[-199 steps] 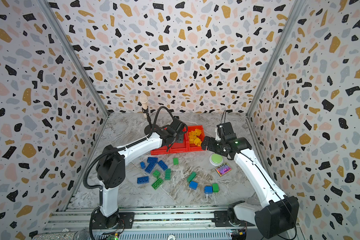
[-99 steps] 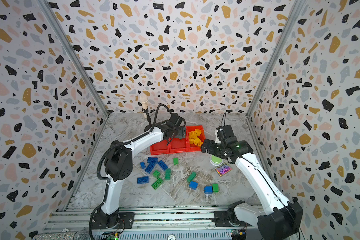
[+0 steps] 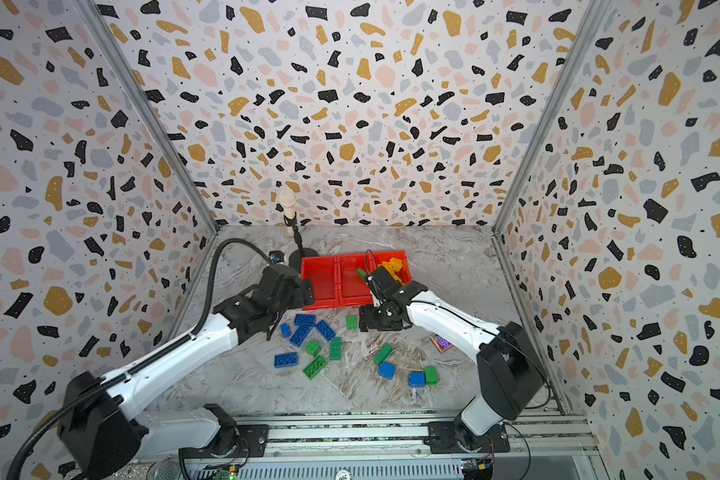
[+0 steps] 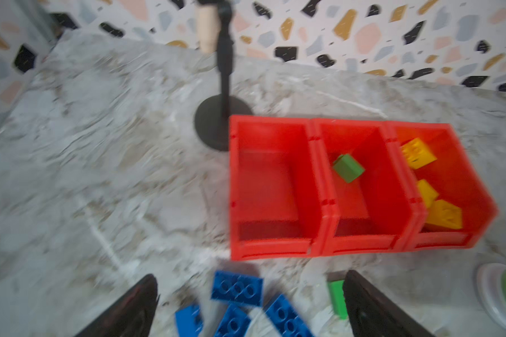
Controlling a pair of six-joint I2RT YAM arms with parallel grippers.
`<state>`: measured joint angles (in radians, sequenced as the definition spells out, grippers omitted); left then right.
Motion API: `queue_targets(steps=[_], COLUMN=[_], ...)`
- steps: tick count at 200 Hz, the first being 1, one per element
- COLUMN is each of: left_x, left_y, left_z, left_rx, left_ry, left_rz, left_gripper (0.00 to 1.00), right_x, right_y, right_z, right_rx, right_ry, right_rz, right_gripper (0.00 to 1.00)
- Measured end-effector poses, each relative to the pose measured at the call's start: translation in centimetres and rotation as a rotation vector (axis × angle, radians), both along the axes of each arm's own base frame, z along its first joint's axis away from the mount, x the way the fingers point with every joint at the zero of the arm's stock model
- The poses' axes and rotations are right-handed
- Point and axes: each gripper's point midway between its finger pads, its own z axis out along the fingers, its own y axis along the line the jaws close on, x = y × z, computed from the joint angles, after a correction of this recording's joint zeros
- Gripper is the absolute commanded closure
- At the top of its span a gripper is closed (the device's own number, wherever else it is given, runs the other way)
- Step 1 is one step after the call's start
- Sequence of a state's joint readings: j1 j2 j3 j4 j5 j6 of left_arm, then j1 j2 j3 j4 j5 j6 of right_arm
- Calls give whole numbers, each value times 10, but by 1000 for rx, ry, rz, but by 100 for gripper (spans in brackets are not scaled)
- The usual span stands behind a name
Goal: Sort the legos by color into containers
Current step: 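Grasp a green brick with the right gripper while the left arm withdraws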
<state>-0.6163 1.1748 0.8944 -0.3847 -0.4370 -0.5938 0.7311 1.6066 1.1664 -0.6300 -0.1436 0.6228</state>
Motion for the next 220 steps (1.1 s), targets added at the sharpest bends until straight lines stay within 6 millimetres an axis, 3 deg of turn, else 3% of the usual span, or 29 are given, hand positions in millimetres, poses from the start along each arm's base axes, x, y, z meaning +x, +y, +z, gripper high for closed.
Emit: queue_targets(steps=[31, 67, 129, 144, 180, 220], left_x=[-49, -75, -87, -88, -89, -88], left_y=[38, 57, 64, 65, 65, 60], left_z=[-22, -35, -46, -46, -46, -57], left_rx=[-76, -156, -182, -184, -190, -165], left_ry=[-12, -8, 27, 29, 32, 77], left_rz=[79, 143, 178, 181, 185, 169], left_gripper=[0, 0, 0, 0, 0, 0], right_x=[12, 30, 45, 48, 59, 55], right_y=[19, 35, 55, 61, 70, 65], right_z=[-23, -38, -66, -70, -73, -71], right_rx=[-40, -60, -106, -115, -144, -178], right_ry=[0, -14, -10, -12, -34, -30], right_rz=[15, 13, 29, 35, 31, 35], right_gripper=[33, 33, 37, 42, 66, 69])
